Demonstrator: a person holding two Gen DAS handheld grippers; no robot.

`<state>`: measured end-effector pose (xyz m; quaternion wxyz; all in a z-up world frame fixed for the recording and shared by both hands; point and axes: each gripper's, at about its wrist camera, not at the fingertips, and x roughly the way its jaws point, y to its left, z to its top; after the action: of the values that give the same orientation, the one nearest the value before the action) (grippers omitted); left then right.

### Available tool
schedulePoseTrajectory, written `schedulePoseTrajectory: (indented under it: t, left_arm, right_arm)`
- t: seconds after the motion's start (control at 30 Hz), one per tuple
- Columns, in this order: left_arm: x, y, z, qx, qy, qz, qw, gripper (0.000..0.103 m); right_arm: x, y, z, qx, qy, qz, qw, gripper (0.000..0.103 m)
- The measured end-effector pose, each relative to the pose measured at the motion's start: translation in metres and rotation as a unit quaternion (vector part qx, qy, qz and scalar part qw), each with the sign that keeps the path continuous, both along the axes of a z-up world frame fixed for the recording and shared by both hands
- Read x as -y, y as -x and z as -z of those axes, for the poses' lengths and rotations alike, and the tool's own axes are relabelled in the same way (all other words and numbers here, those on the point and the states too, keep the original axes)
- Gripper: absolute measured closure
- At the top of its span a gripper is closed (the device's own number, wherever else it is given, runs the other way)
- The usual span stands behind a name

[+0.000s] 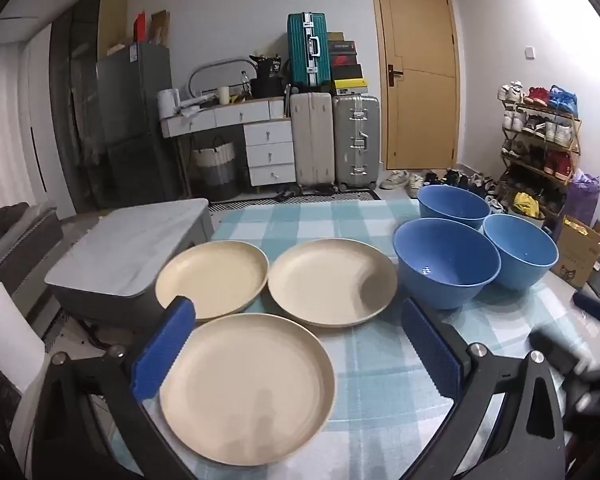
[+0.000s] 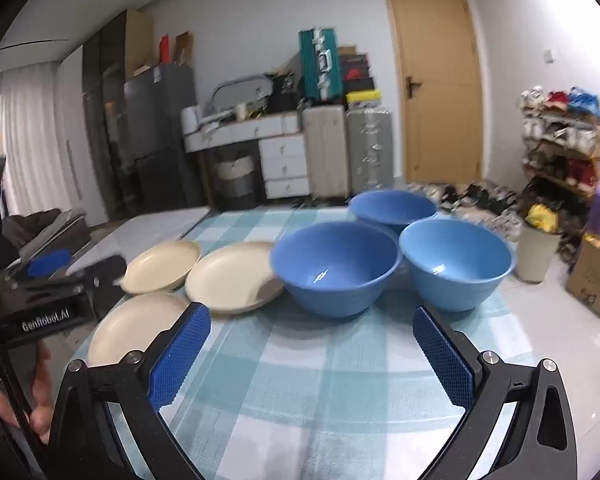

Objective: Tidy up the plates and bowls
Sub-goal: 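Move both tools toward the nearest cream plate on the table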

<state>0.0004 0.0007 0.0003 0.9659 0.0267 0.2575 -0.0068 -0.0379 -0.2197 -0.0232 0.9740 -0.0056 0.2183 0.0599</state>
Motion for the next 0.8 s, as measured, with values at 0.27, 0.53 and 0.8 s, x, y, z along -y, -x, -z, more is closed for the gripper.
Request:
schedulePoseTrajectory:
  t: [0.27, 0.53, 0.8]
  left_arm:
    - [-0.016, -0.013, 0.002, -0.024, 0.01, -0.026, 0.9993, 0.0]
    - [-0.056, -0.023, -0.004, -0.013, 0.007, -0.058, 0.9982, 0.0]
    - [-0.096, -0.051, -0.001, -0.028, 0.032, -0.094, 0.9946, 0.0]
  right_arm:
    - [-0.014, -0.014, 0.017, -0.056, 0.012, -0.016, 0.998, 0.0]
    - [-0.026, -0.034, -0.011, -0.047, -0.018, -0.08, 0.996, 0.0]
    - [-0.068, -0.07, -0.041, -0.012, 0.04, -0.065, 0.997, 0.0]
